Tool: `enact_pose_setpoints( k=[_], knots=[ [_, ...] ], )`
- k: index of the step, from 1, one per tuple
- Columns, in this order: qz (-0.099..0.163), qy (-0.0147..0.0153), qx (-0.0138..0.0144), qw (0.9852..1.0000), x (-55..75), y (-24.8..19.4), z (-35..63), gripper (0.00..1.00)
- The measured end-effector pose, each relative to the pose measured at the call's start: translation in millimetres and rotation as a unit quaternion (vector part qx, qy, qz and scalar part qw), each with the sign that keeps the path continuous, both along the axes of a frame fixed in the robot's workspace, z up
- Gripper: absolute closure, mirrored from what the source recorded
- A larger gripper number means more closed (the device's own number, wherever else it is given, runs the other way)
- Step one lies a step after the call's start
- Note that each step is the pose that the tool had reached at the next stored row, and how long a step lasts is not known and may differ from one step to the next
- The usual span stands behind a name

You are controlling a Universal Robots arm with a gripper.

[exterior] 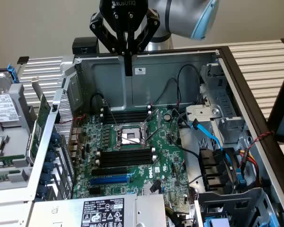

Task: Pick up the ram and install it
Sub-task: 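Reach for the ram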

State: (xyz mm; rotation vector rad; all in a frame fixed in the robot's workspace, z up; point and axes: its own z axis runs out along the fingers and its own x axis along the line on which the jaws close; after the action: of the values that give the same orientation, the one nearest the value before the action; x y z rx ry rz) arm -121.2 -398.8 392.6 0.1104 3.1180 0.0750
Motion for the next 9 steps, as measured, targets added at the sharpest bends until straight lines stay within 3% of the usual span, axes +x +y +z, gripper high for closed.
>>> enact_pose_setpoints(
  k=[9],
  knots=[
    [0.000, 0.0000, 0.0000, 1.0000, 0.0, 0.0, 0.0, 0.89]
  ],
)
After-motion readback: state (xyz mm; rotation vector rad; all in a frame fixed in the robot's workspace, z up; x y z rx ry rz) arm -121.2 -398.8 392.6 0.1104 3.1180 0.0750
